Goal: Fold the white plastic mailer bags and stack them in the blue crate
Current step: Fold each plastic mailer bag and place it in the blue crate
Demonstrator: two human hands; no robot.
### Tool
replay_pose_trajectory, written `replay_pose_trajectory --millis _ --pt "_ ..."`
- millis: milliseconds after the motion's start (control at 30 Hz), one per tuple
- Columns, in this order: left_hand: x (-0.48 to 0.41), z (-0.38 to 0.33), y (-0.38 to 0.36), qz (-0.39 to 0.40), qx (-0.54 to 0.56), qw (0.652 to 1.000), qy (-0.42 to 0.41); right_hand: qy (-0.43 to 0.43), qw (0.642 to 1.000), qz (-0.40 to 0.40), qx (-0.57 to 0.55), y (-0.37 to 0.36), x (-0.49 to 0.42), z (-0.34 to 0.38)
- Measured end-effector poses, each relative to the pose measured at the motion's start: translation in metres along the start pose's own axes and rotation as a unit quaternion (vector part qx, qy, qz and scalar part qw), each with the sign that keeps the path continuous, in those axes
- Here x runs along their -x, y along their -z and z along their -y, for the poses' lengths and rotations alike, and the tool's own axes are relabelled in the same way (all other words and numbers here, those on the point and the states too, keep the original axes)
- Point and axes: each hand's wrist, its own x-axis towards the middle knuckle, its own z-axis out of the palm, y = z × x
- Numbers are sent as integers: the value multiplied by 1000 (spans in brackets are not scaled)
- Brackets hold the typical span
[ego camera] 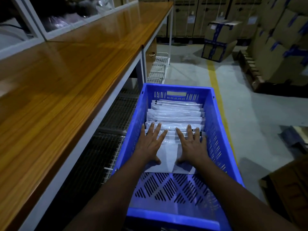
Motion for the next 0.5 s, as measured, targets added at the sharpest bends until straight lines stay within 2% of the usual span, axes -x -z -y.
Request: replay_pose_trajectory --millis 133,300,500 --pt "-4 -2 -1 -6 -20 1000 21 -14 1000 4 15 -4 -2 -3" --pt "-7 -5 7 -45 -15 996 74 -31 995 -95 0 -5 -13 -4" --pt "-3 -6 10 -29 -28 995 88 -21 998 -62 10 -6 -14 -2"
